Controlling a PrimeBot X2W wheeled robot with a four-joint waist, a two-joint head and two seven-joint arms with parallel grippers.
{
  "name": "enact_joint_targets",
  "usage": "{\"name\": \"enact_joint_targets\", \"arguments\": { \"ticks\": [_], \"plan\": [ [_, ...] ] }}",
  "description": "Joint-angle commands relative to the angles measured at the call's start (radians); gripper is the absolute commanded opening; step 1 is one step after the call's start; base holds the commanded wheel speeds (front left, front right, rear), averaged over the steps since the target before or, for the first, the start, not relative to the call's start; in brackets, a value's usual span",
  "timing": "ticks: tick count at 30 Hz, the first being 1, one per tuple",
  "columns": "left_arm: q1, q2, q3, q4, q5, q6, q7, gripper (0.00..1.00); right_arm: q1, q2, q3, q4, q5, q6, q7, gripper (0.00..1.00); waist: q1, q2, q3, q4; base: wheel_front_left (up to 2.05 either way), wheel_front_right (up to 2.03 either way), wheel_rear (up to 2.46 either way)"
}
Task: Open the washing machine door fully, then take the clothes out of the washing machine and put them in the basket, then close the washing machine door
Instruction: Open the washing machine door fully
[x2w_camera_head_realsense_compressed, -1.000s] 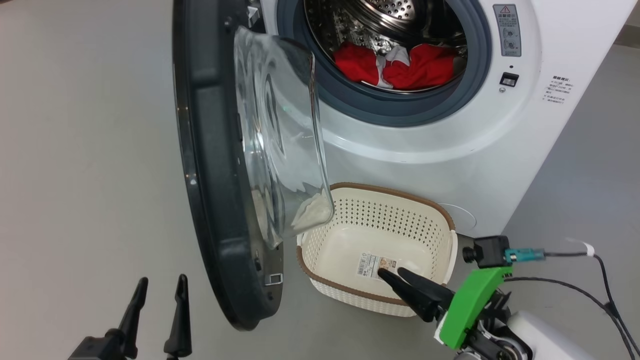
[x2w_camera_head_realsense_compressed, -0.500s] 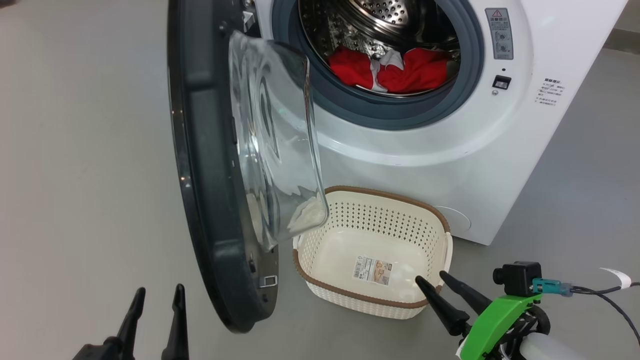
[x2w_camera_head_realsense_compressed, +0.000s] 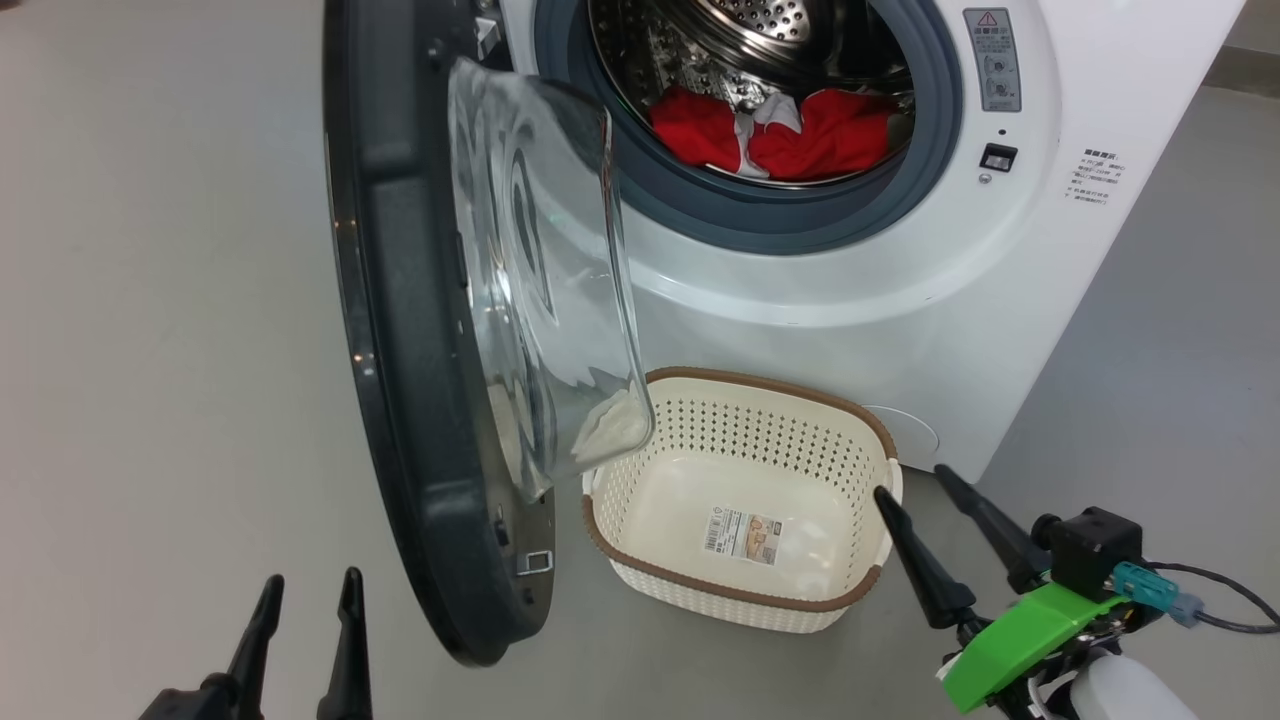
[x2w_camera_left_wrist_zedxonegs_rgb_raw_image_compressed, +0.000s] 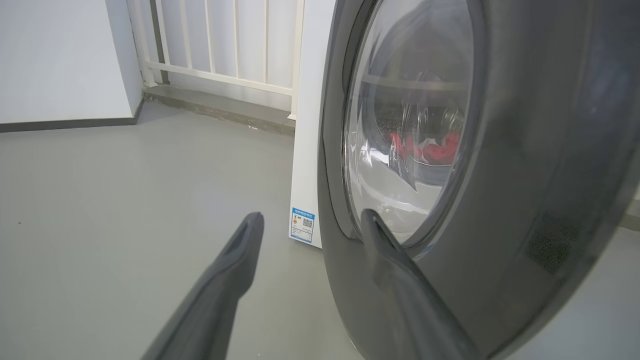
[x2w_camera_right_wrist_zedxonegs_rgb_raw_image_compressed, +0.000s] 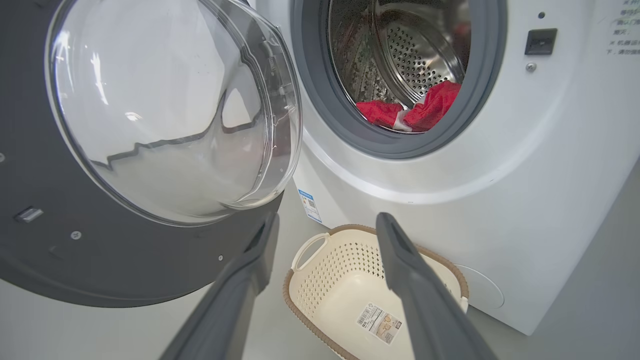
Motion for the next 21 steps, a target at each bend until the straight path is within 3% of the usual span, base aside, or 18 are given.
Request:
{"name": "enact_joint_targets", "arguments": {
  "ticks": [1,10,21],
  "plan": [
    [-0.022,0.016,0.034,-0.025,0.009,-0.005,-0.008,1.0,0.016,0.009,-0.021,-0.053,-0.045,0.002,-0.012,1.0,0.0,0.0,0.001,0.002,0.0,0.0,0.0],
    [-0.02,0.016,0.033,-0.035,0.013,-0.002,-0.008,1.0,0.093,0.077,-0.158,-0.15,-0.182,0.002,-0.012,1.0,0.0,0.0,0.002,0.003,0.0,0.0,0.0],
    [-0.013,0.016,0.026,-0.036,0.011,0.003,-0.008,1.0,0.105,0.092,-0.171,-0.115,-0.185,0.002,-0.012,1.0,0.0,0.0,0.004,0.006,0.0,0.0,0.0]
  ]
}}
